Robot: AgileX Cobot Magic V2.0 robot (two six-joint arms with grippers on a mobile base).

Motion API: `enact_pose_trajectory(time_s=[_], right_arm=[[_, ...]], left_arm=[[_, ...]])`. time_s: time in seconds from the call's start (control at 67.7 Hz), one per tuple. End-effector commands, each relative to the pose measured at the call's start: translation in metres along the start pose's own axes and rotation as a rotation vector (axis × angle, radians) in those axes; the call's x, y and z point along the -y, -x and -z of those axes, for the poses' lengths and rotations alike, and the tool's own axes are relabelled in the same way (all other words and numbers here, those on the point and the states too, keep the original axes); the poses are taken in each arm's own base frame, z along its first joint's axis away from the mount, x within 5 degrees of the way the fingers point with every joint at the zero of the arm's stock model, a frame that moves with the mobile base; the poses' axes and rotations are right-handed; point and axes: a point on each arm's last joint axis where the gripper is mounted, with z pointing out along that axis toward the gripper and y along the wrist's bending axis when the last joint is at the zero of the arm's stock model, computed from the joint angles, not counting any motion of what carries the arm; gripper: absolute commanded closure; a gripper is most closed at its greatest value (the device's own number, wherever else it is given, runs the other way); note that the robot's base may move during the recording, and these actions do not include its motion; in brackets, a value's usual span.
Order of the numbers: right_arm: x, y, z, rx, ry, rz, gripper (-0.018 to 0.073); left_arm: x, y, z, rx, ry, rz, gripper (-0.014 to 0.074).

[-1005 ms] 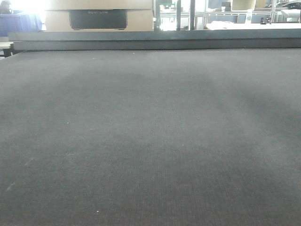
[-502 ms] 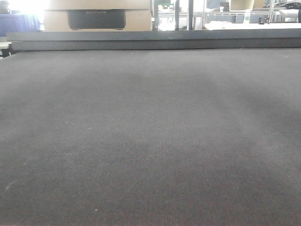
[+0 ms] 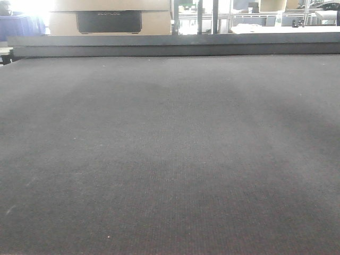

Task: Fetch blue bin and place on conveyor start
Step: 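Lower the bin onto the grey belt and open both grippers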

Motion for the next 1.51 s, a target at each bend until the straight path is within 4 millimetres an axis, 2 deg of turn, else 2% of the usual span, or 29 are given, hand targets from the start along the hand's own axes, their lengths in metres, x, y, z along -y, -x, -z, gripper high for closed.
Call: enact_pose_trajectory(time_s=[0.0, 0.074, 0.222, 0.296, 0.414, 0.635, 0.798, 0.975, 1.064, 1.123, 1.197, 1.271, 1.315, 1.33, 1.36, 1.374, 1.404, 1.493], right_arm=[[-0.002, 0.010, 0.005, 0.089, 0.013, 0.022, 0.0711], [-0.002, 0.011, 0.005, 0.092, 0.013, 0.022, 0.0711], [0.000, 0.001, 0.006, -0.019, -0.003, 0.020, 0.0711], [0.001, -0.007, 0.002, -0.093, -0.015, 0.020, 0.0711], [0.003, -0.019, -0.011, -0.194, -0.030, 0.020, 0.0711], [0.008, -0.052, -0.057, -0.354, -0.055, 0.023, 0.0711], [0.012, -0.082, -0.093, -0.469, -0.073, 0.024, 0.0711], [0.016, -0.107, -0.129, -0.531, -0.084, 0.029, 0.0711], [0.018, -0.118, -0.140, -0.561, -0.088, 0.030, 0.0699], [0.019, -0.121, -0.144, -0.572, -0.090, 0.030, 0.0641], [0.019, -0.124, -0.145, -0.586, -0.093, 0.031, 0.0503], [0.019, -0.124, -0.145, -0.588, -0.093, 0.031, 0.0312], [0.019, -0.123, -0.145, -0.584, -0.094, 0.033, 0.0167], [0.020, -0.122, -0.145, -0.582, -0.095, 0.032, 0.0128], [0.019, -0.120, -0.144, -0.577, -0.095, 0.034, 0.0074], [0.019, -0.119, -0.143, -0.576, -0.095, 0.034, 0.0041], [0.019, -0.117, -0.142, -0.570, -0.096, 0.037, -0.0022], [0.018, -0.109, -0.135, -0.555, -0.096, 0.041, -0.0003]], left_arm=[[0.004, 0.009, 0.010, 0.065, -0.040, 0.032, 0.0708], [0.004, 0.010, 0.010, 0.072, -0.041, 0.033, 0.0708], [0.004, 0.005, 0.007, 0.024, -0.035, 0.036, 0.0708], [0.003, -0.006, 0.000, -0.077, -0.018, 0.037, 0.0708], [0.002, -0.030, -0.024, -0.248, 0.012, 0.028, 0.0708], [0.003, -0.075, -0.080, -0.439, 0.038, 0.011, 0.0708], [0.003, -0.106, -0.113, -0.550, 0.056, -0.006, 0.0708], [0.002, -0.127, -0.137, -0.618, 0.072, -0.026, 0.0706], [0.001, -0.133, -0.143, -0.633, 0.079, -0.039, 0.0660], [0.001, -0.136, -0.146, -0.640, 0.081, -0.042, 0.0598], [0.001, -0.136, -0.146, -0.642, 0.082, -0.042, 0.0459], [0.001, -0.136, -0.146, -0.640, 0.081, -0.042, 0.0268], [0.001, -0.136, -0.146, -0.638, 0.081, -0.042, 0.0115], [0.001, -0.135, -0.146, -0.636, 0.080, -0.042, 0.0092], [0.001, -0.135, -0.146, -0.636, 0.080, -0.042, -0.0015], [0.001, -0.135, -0.146, -0.634, 0.080, -0.042, -0.0035], [0.002, -0.134, -0.146, -0.635, 0.079, -0.040, -0.0015], [0.001, -0.130, -0.140, -0.633, 0.081, -0.039, 0.0057]])
